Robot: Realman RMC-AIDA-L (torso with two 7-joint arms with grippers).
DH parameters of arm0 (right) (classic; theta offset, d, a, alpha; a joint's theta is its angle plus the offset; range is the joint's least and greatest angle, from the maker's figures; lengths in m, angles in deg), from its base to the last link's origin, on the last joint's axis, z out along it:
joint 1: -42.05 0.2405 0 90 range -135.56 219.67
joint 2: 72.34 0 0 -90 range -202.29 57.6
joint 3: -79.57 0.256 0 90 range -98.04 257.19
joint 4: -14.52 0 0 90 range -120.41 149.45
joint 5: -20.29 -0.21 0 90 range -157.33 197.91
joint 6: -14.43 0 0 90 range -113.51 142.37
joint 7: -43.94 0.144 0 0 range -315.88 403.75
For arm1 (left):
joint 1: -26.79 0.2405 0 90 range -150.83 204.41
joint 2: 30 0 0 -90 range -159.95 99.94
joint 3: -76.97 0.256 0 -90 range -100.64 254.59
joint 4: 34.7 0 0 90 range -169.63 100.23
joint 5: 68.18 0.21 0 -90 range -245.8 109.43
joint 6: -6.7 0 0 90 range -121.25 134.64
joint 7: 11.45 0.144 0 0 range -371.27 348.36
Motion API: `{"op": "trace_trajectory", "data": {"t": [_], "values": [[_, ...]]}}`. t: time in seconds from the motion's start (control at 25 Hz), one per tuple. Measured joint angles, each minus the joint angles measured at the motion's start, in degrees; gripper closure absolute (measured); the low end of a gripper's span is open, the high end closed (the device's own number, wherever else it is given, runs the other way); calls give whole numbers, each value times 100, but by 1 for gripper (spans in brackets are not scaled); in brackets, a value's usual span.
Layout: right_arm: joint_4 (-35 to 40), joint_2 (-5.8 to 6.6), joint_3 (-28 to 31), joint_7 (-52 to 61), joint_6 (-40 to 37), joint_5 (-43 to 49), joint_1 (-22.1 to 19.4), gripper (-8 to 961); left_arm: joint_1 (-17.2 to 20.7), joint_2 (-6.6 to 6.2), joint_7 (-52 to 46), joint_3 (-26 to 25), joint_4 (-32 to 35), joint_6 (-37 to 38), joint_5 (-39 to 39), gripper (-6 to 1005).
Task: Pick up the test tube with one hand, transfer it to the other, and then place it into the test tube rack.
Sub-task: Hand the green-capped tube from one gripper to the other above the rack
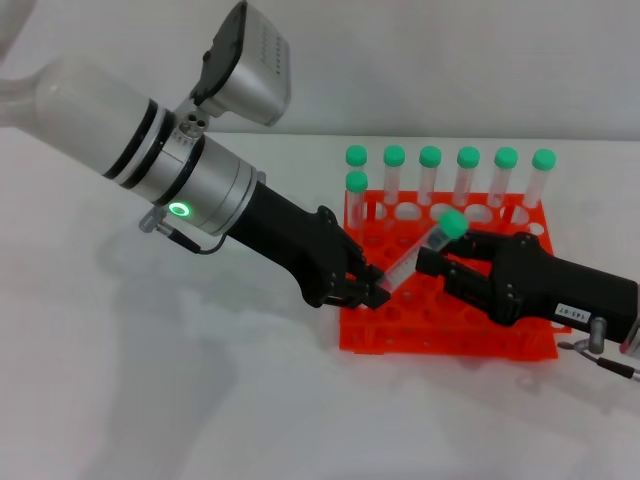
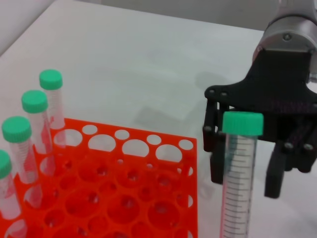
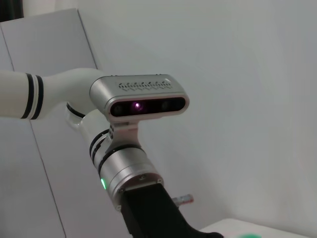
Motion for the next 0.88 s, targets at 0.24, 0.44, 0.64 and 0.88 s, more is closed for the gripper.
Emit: {"op": "trace_trajectory", "data": {"t": [0.24,0.44,0.64,0.88], "values": [[-3,-23,-81,-1,5,0,31,648,-30,0,-2,0,88,-108,21,809],[-7,-29,-83,3,64,-6,60,642,-39,0,-2,0,127,-156,52,809],[-9,-21,-65,-3,185,-11,91,635,-54,0,-2,0,195,-171,63,809],[0,-18,-74,-24,268,-14,147,635,-113,0,-2,0,201,-175,87,809]]}}
